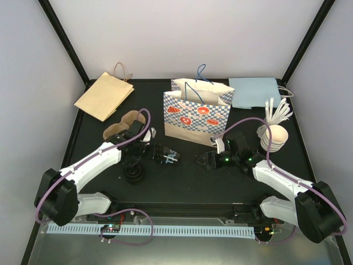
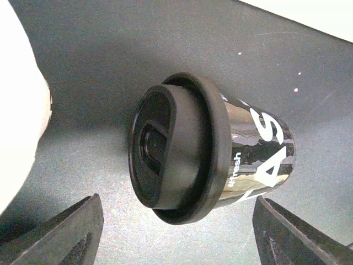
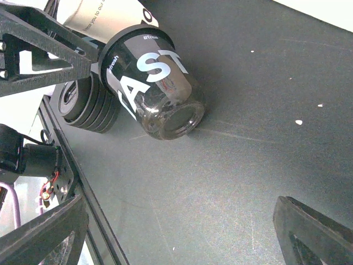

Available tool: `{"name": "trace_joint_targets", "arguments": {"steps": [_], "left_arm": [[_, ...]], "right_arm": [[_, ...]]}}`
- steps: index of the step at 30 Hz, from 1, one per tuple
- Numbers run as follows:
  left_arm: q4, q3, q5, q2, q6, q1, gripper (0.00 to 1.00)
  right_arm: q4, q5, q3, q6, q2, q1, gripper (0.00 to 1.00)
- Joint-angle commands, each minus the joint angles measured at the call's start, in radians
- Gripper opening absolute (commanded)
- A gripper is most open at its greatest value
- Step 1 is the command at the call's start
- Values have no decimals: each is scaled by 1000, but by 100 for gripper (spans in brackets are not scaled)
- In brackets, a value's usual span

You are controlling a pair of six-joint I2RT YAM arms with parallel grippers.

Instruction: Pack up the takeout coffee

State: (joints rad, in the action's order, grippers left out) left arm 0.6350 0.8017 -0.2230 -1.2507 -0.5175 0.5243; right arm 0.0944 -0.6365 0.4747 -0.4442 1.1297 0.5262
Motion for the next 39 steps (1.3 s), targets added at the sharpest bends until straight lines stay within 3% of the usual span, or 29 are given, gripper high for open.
{"name": "trace_joint_targets", "arguments": {"steps": [1,7,26,39], "left_arm": [[-38,-17,-17,15,-8,-21,76],[-67,-25,-60,-2,0,-29,68],[-165,6,-75,-62,49,-30,64],[-203,19,-111,-101,108,-30,48]], "right_arm": [[-7,10,12,7,1,5,94],[2,12,14,10,-3,6,94],[12,7,27,19,11,5,94],[13,5,35,24,31,5,94]]}}
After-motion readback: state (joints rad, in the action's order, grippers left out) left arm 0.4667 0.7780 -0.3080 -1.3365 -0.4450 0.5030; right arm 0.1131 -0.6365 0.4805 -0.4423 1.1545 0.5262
